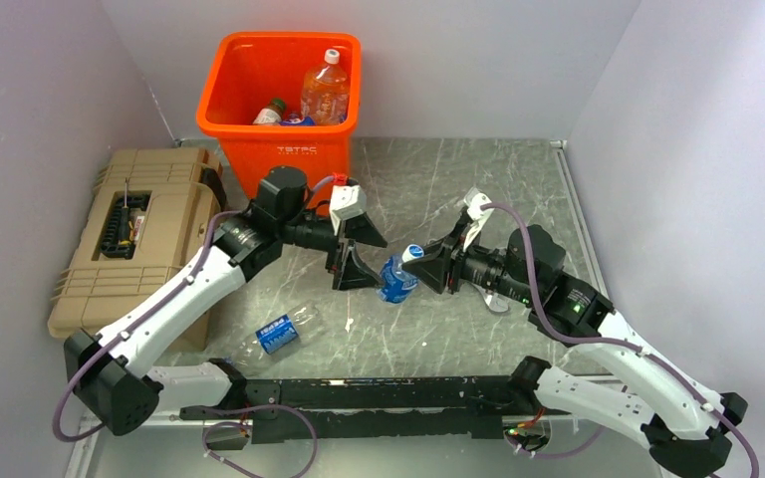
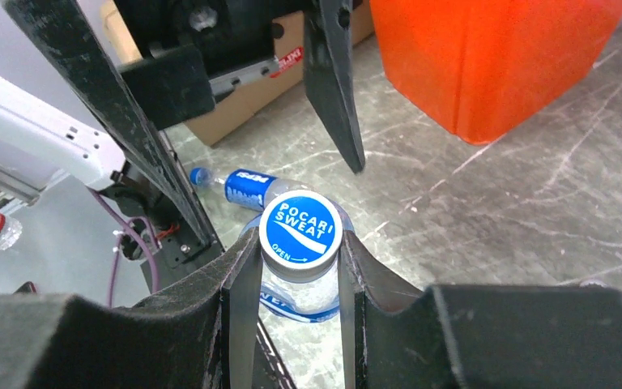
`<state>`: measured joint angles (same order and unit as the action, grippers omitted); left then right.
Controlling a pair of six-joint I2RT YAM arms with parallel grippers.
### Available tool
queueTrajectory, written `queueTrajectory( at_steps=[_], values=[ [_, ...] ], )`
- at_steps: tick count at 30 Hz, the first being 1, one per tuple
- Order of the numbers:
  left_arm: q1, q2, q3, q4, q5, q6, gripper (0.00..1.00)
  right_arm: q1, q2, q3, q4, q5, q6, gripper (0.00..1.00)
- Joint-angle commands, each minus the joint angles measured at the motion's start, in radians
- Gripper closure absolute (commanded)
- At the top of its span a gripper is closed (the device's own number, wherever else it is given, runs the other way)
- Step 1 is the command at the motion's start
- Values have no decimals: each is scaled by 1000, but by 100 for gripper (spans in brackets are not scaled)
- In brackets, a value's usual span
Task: Put the plastic bottles in the bin
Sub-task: Place the plastic bottle in the trash bin.
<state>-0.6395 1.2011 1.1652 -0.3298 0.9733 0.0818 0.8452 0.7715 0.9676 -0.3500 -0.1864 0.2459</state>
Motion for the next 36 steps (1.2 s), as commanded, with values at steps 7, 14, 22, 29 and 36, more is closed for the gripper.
queueTrajectory(
  at_steps=[7,14,22,29,36],
  values=[
    [-95,56,-42,212,111,-143,1,0,-17,-6,200,9,9,100],
    [-117,88,-16,192,4,-159,24,0,-32,-13,226,9,10,100],
    [-117,33,3,240,-80,-181,71,0,-60,29,170,9,27,24],
    [-100,-74,94,179,-514,-50,74,0,-172,83,69,132,0,0],
    [-24,-83,325,254,-848,79,75,0,-309,-47,75,256,3,0]
  ],
)
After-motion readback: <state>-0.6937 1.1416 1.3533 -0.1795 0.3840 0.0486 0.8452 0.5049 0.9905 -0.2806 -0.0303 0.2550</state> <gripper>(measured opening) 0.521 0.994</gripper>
